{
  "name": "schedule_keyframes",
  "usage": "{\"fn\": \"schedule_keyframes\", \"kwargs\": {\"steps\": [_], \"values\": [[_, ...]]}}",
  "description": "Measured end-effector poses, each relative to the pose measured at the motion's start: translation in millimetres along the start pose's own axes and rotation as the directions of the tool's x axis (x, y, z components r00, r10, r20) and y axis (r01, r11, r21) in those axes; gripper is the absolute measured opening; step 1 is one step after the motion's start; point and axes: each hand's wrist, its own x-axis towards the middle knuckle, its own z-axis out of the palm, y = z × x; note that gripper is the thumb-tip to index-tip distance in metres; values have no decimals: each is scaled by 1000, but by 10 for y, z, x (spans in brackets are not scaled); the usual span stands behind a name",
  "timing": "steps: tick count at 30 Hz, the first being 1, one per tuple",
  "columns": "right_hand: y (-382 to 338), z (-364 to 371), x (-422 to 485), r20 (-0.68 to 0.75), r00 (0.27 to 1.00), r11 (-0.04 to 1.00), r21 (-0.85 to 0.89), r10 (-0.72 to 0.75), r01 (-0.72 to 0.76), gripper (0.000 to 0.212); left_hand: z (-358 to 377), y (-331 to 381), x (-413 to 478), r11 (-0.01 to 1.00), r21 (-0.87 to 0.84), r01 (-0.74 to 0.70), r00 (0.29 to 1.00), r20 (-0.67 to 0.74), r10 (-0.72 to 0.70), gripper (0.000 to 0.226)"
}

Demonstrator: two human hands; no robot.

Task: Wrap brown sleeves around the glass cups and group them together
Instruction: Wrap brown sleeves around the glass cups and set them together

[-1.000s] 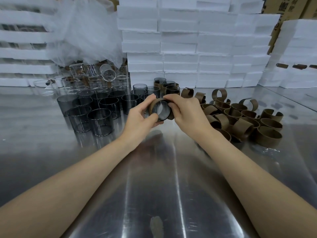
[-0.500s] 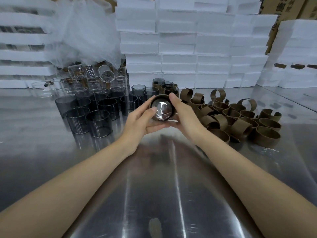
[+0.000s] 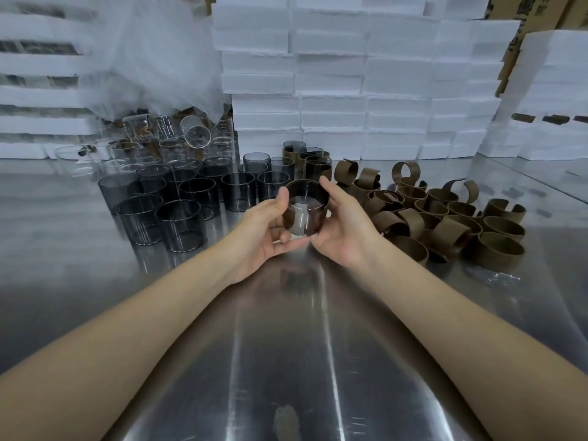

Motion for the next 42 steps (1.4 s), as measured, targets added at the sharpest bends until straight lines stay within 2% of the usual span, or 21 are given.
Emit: {"fn": "schedule_keyframes", "kwargs": {"steps": [4, 12, 16, 18, 21, 24, 26, 35, 42], "values": [[14, 18, 25, -20, 999, 995, 89, 51, -49, 32, -22, 1, 22, 998, -55, 13, 1000, -17, -14, 62], [30, 44, 38, 30, 997, 983, 168, 68, -72, 39, -50, -17, 61, 996, -90, 15, 999, -45, -19, 64], [16, -2, 52, 28, 999, 999, 52, -19, 17, 35, -32, -67, 46, 997, -66, -44, 999, -18, 43, 60], [-19, -14, 58, 31, 995, 995, -41, -95, 96, 29, -7, -92, 26, 995, -4, -102, 995, -10, 102, 57], [-51, -26, 62, 15, 989, 982, -115, -149, 150, 26, 0, -119, 16, 962, 169, -214, 968, -94, 232, 61], [-1, -40, 55, 7, 994, 984, -141, -109, 109, 35, -41, -136, 35, 841, 440, -314, 902, -139, 410, 74], [41, -33, 42, 15, 997, 990, -118, -79, 81, 34, -89, -144, 56, 787, 525, -325, 877, -145, 459, 80], [30, -61, 40, 49, 994, 964, -242, -102, 110, 43, -120, -164, 83, 793, 470, -389, 850, -148, 505, 77], [14, -67, 59, 45, 995, 966, -237, -93, 101, 33, -125, -152, 68, 825, 403, -397, 865, -136, 482, 72]]}}
